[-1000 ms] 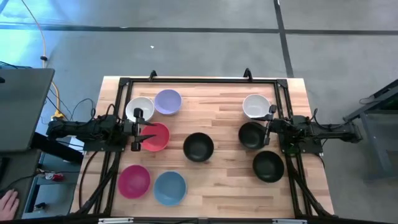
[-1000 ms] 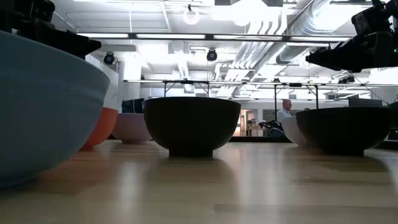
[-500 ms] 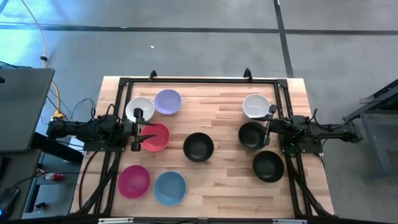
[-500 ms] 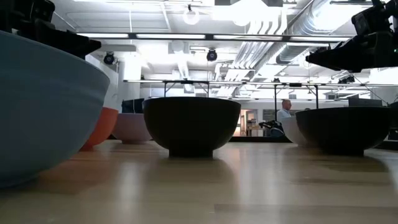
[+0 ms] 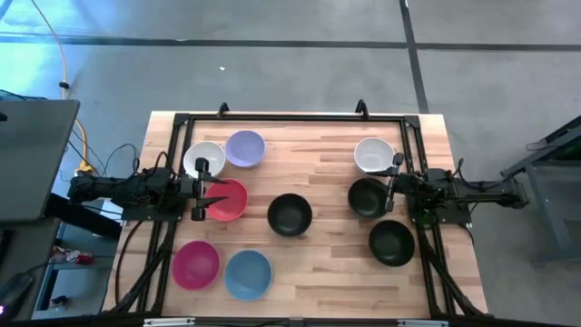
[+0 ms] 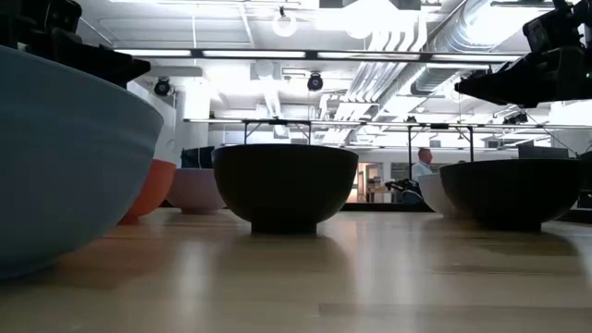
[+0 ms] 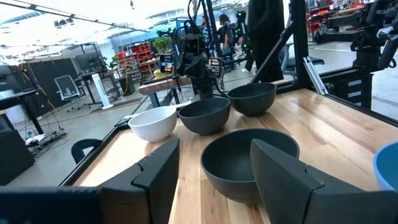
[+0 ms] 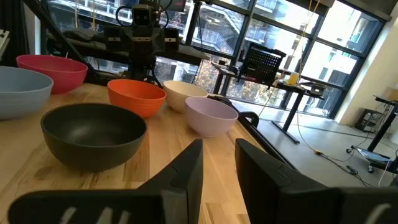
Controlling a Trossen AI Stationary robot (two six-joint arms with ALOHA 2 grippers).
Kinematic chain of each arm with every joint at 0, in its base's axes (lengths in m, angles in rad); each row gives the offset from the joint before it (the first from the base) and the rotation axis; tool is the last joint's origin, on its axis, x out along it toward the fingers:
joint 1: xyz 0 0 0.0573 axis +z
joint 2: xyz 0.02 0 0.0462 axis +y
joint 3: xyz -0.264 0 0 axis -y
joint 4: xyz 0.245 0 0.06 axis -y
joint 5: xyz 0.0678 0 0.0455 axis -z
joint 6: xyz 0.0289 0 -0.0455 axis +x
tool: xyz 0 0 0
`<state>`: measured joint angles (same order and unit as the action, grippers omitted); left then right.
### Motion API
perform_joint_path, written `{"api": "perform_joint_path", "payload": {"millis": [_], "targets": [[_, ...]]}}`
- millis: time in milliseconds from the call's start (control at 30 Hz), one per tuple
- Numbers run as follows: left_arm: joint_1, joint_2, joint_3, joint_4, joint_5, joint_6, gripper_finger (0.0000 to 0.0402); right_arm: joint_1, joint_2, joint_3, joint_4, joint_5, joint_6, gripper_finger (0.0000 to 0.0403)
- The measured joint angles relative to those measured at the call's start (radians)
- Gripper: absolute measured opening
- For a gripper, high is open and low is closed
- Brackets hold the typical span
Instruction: Nest bowls inside each other
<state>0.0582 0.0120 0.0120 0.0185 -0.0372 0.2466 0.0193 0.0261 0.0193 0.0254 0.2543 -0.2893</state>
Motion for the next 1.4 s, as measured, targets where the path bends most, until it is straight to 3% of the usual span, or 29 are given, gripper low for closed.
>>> {"api": "perform_joint_path", "payload": {"millis": [1000, 1233, 1400], "targets": [[0.000, 0.000, 0.000, 0.000, 0.000, 0.000, 0.0186, 0.000, 0.000, 0.000, 0.000, 0.000, 0.003, 0.0085], [0.000, 0.000, 0.000, 0.000, 0.000, 0.000, 0.0186, 0.000, 0.000, 0.000, 0.008, -0.110, 0.311, 0.0085], [0.000, 0.000, 0.000, 0.000, 0.000, 0.000, 0.0186, 0.000, 0.000, 0.000, 0.015, -0.172, 0.442, 0.0085]]}}
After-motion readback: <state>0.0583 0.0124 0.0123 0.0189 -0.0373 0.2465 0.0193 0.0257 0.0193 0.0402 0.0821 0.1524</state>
